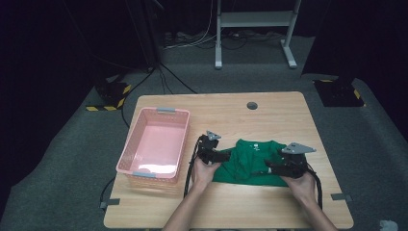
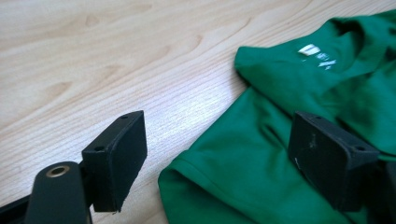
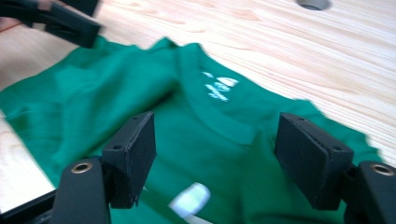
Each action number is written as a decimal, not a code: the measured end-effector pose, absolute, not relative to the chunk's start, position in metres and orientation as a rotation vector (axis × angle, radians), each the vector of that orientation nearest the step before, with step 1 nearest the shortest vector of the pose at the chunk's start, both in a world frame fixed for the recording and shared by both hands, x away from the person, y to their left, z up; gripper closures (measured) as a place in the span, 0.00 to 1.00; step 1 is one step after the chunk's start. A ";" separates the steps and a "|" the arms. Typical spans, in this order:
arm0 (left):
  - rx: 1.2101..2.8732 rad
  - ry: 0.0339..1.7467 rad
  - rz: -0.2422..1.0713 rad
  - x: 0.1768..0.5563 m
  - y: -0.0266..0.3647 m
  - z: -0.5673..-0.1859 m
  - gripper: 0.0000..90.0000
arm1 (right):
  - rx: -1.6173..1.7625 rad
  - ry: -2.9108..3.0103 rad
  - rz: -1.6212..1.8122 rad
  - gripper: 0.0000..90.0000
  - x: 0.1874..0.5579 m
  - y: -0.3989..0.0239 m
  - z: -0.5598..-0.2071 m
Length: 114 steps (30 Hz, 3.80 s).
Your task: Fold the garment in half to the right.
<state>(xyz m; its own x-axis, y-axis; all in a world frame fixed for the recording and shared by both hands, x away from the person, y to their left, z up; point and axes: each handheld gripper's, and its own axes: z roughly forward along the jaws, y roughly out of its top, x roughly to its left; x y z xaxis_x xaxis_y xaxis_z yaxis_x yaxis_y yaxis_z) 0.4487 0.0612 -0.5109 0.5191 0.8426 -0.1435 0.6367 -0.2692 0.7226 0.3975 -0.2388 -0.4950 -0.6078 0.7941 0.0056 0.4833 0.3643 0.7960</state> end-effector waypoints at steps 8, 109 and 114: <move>2.033 1.227 0.323 0.460 0.057 -0.517 0.21 | 1.029 2.309 1.134 0.32 0.391 -0.212 -0.496; 1.972 1.012 0.121 0.467 0.067 -0.465 0.97 | 0.762 2.362 1.164 0.85 0.361 -0.134 -0.482; 1.975 1.000 0.130 0.467 0.073 -0.455 0.97 | 0.746 2.360 1.186 0.85 0.360 -0.128 -0.474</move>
